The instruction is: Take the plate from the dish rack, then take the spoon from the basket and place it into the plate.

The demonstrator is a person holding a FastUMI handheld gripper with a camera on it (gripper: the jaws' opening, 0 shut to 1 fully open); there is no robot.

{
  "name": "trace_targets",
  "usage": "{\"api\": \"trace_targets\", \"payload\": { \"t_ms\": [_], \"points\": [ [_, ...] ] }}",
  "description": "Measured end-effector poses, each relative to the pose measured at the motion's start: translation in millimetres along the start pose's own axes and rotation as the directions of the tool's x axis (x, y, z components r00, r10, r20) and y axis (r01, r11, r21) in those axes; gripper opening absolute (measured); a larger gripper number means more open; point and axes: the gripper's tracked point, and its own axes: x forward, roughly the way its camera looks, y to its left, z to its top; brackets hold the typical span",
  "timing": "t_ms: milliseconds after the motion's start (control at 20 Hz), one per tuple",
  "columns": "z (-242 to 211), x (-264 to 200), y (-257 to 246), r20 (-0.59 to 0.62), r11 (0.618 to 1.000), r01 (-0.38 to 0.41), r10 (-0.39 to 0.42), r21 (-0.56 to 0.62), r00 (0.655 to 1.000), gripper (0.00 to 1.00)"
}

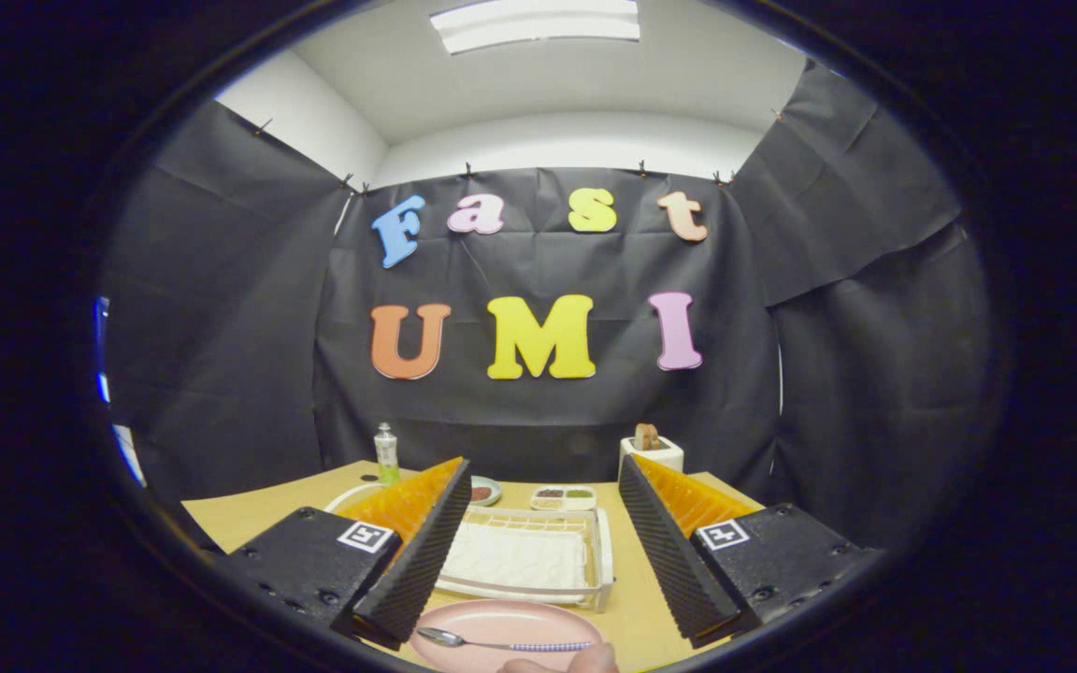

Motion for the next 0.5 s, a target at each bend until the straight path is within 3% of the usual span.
{"api": "trace_targets", "payload": {
  "t_ms": [150,500],
  "points": [
    [-16,3,20,-0.057,0.999,-0.04,0.041,0.005,0.998,1.0],
    [-24,16,19,-0.095,0.999,-0.021,0.024,0.031,0.995,1.0]
  ]
}}
